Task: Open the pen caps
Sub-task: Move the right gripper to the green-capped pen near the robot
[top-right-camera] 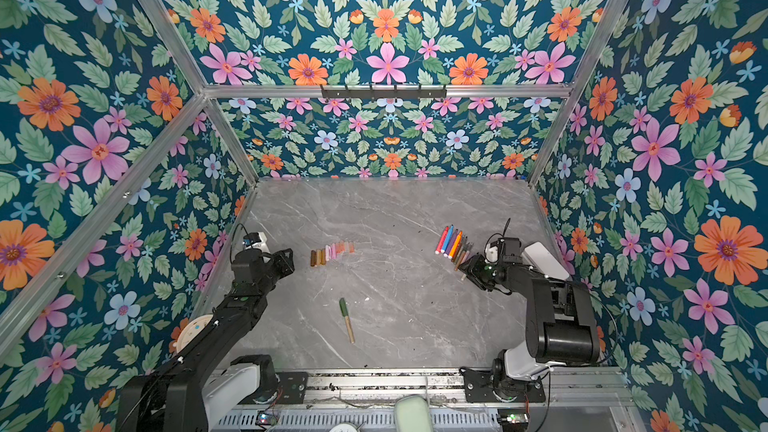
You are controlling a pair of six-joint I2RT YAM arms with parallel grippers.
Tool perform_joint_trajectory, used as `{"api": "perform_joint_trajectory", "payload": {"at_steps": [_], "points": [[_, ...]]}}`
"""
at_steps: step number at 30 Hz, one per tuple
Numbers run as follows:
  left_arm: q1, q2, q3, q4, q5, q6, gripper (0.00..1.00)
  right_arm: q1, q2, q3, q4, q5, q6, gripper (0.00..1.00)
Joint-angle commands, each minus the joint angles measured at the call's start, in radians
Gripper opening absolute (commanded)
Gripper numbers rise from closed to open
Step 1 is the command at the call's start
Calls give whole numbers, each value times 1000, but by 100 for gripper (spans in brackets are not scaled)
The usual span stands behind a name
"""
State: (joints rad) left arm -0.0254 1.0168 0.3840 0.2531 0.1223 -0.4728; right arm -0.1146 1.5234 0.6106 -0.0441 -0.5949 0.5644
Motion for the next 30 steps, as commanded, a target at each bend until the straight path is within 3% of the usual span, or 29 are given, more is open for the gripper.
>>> {"api": "perform_joint_trajectory", "payload": {"at_steps": [1,7,13,16,19,22,24,30], "points": [[1,1,2,11,-2,7,34,1,9,-2,-35,29,-14,49],[1,4,4,11,2,6,34,1,-20,-4,-57,35,-22,49],[1,5,3,14,8,4,34,5,-154,-10,-153,67,-43,48],[1,-1,3,14,13,2,34,77,-242,-21,-200,131,-46,47],[1,-7,1,14,12,0,34,302,-288,0,-250,263,-41,46],[0,-13,-1,14,10,-1,34,605,-250,63,-271,405,-18,45],[0,-22,-4,14,7,-2,34,787,-159,144,-295,472,-6,45],[0,-61,-19,14,-9,-2,34,1190,178,491,-479,656,-51,43]]}}
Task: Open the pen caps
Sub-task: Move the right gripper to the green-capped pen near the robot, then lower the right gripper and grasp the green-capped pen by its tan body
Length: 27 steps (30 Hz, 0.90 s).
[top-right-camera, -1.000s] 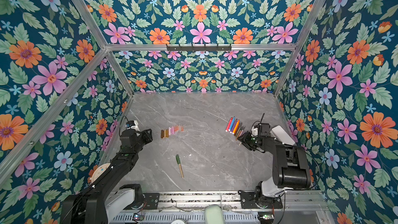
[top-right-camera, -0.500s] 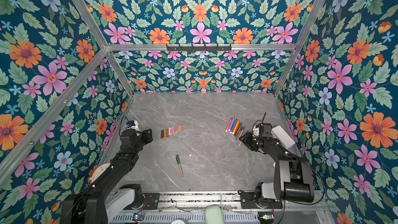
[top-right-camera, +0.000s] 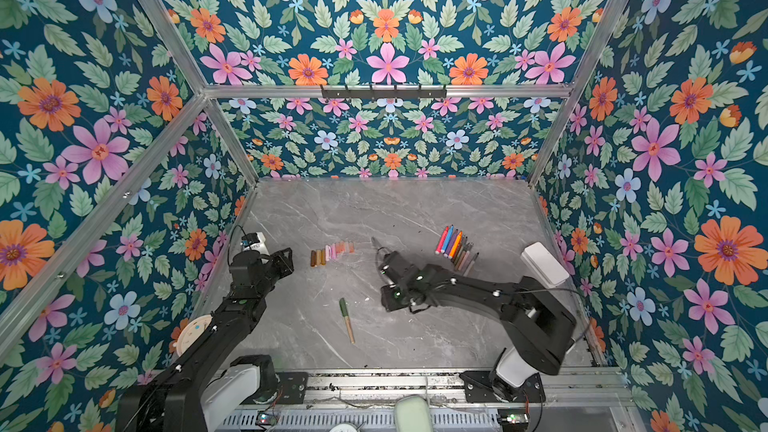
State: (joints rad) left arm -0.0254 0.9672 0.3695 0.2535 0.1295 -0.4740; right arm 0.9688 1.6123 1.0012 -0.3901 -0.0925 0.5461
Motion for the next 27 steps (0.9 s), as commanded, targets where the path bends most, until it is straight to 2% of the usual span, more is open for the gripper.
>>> {"api": "perform_joint_trajectory", "payload": {"at_steps": [1,5,11,20,27], "points": [[0,-16,-6,13,-19,-2,34,147,127,151,-166,180,-41,43],[1,-28,-6,6,-22,0,34,262,237,306,-249,217,-42,43],[-1,-35,-6,2,-24,0,34,341,315,395,-270,160,-7,43],[-1,-33,0,-7,-19,0,34,349,372,438,-337,203,23,38],[-1,-24,4,-8,-15,0,34,347,421,459,-336,192,47,35]]}}
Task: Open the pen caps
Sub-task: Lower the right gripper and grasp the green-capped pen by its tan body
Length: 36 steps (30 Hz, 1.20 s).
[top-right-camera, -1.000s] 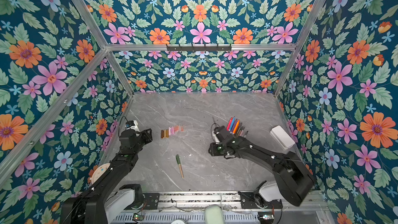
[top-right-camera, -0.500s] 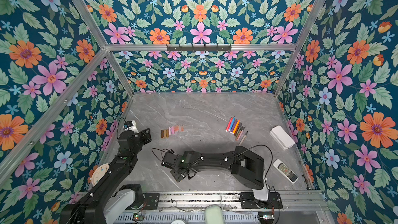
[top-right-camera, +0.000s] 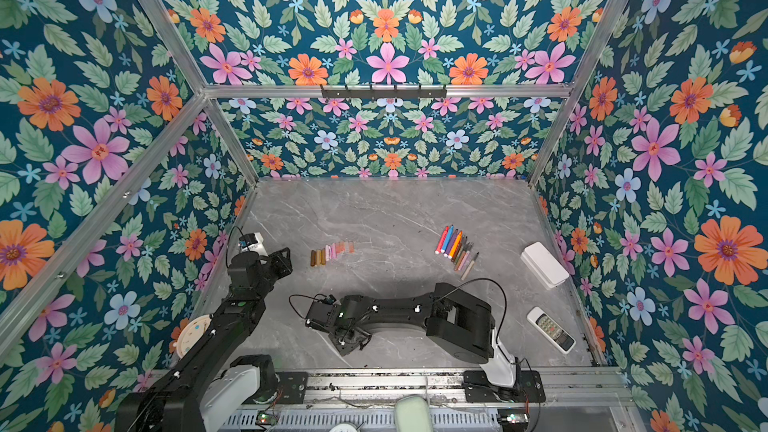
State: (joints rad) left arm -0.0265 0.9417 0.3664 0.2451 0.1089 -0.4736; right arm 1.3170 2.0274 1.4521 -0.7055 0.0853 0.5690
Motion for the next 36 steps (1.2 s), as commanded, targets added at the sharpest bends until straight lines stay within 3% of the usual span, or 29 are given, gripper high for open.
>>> {"api": "perform_joint_trajectory", "payload": {"at_steps": [1,19,23,25,30,33,36], "points": [[-1,3,8,0,5,0,34,-2,12,10,-21,17,27,35],[0,8,9,0,5,0,34,-24,83,63,-107,66,70,16],[0,15,9,2,5,0,34,-24,78,63,-116,82,74,7],[0,18,8,3,9,0,34,-33,48,41,-109,104,81,2],[0,14,8,6,22,2,34,-126,-108,-101,-40,102,72,0],[0,-26,-9,25,41,3,33,-216,-238,-219,31,62,51,0],[-2,-76,-32,54,72,6,32,-325,-376,-347,136,-49,40,0]]}}
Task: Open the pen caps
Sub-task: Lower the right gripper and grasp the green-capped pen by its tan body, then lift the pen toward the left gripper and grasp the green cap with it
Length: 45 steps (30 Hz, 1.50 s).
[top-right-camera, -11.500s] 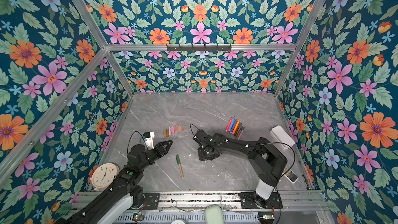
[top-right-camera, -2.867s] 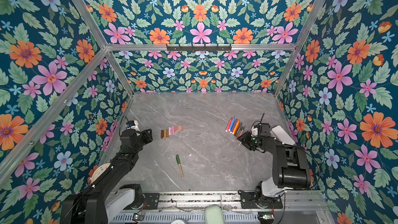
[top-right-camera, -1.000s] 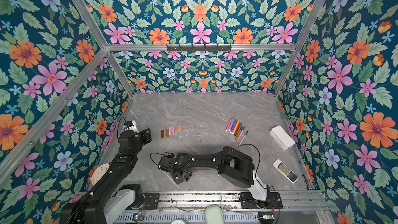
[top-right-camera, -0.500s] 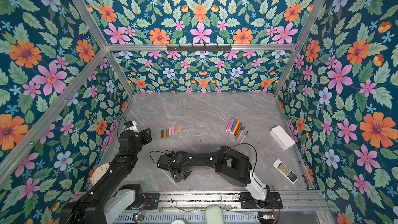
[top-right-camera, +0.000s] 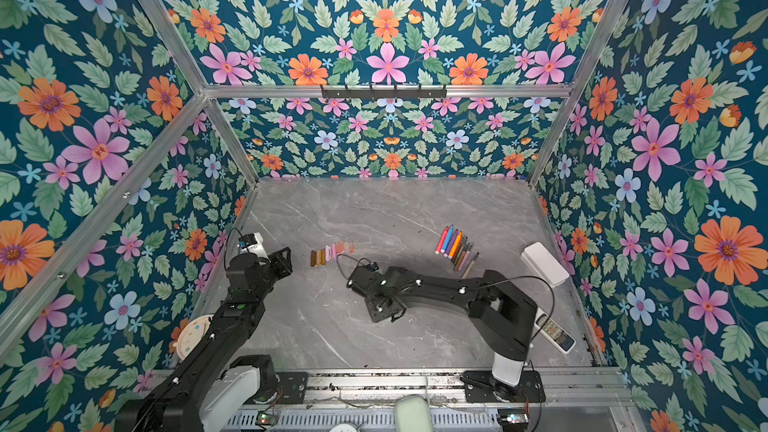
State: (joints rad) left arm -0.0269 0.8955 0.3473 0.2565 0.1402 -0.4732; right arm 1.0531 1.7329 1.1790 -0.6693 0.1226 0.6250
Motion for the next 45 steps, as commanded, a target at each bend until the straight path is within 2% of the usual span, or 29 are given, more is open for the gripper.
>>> {"api": "perform_joint_trajectory", "payload": {"at_steps": [1,5,8,10,15,18,24,31,45], "points": [[-2,-45,-20,54,51,5,30,-95,-133,-112,138,-126,-15,0],[-25,-101,-58,101,85,-3,32,-212,-277,-249,291,-281,0,0],[-64,-84,-61,137,113,-51,35,-224,-321,-271,318,-300,-32,0],[-113,-52,-56,175,143,-95,41,-223,-326,-268,329,-317,-56,0],[-322,43,-51,298,161,-244,49,-224,-325,-267,405,-387,-85,0],[-374,152,-27,391,251,-345,49,-224,-297,-258,452,-469,-95,0],[-407,290,-13,531,322,-477,48,-222,-268,-269,513,-559,-83,0],[-463,422,13,696,385,-585,45,-223,-237,-250,494,-592,-101,0],[-510,430,13,681,370,-590,36,-223,-234,-220,452,-574,-133,0]]}}
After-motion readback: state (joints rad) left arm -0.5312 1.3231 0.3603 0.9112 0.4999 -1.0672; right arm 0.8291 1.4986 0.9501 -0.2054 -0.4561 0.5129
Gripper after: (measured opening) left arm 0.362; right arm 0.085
